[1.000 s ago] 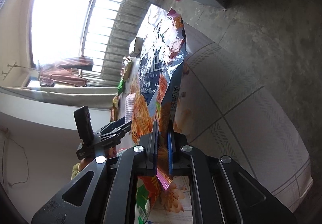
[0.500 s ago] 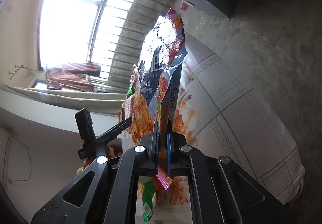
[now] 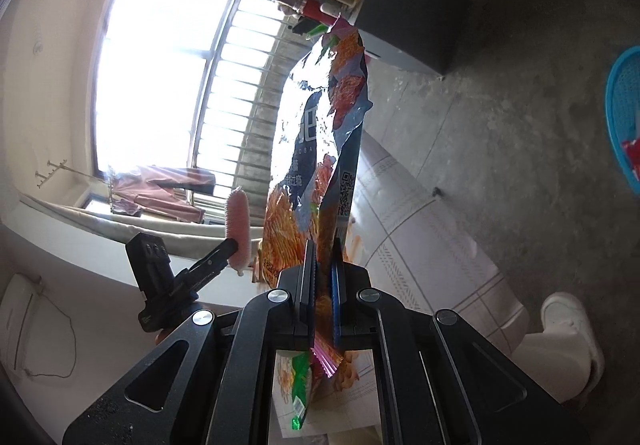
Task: Collect trash
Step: 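Carry pad and chip bag to the blue wastebasket and release both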
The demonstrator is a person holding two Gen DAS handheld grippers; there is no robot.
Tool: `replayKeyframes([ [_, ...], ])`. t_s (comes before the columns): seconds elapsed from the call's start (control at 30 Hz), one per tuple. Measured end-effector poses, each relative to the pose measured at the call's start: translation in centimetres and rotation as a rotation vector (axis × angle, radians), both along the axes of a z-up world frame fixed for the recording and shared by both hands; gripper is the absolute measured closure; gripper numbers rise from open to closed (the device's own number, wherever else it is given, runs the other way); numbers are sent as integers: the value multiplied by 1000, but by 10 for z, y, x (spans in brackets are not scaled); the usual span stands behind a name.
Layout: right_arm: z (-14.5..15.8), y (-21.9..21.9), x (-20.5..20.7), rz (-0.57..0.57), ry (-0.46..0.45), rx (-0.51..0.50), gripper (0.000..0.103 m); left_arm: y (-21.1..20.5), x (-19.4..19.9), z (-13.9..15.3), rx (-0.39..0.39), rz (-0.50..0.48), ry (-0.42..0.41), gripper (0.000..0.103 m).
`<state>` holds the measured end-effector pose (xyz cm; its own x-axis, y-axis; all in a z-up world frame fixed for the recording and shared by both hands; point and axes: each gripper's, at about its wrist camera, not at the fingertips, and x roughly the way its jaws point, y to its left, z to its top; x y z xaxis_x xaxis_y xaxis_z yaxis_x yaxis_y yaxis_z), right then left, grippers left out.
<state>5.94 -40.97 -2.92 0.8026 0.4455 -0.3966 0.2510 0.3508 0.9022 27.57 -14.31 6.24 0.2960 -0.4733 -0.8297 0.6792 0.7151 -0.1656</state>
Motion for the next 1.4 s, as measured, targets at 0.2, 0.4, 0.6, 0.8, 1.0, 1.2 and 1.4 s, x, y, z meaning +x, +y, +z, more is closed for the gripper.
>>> replayKeyframes([
  [0.2,-11,-33,-46,-104,9,6,98,-68,-41,12,-48,-113,5,25],
  [0.4,-34,-62,-87,-213,68,-3,98,-145,-83,-7,-59,-223,68,25],
  [0.6,-69,-94,-128,-340,184,5,98,-234,-128,-52,-19,-354,163,24],
  [0.8,-115,-126,-157,-484,294,70,97,-323,-158,-119,36,-420,331,23],
  [1.0,-151,-155,-167,-578,350,142,92,-383,-169,-169,94,-388,352,16],
  [1.2,-201,-177,-174,-717,447,193,52,-410,-169,-207,205,-334,293,9],
  [1.4,-216,-171,-196,-762,487,217,51,-400,-177,-185,146,-378,279,9],
])
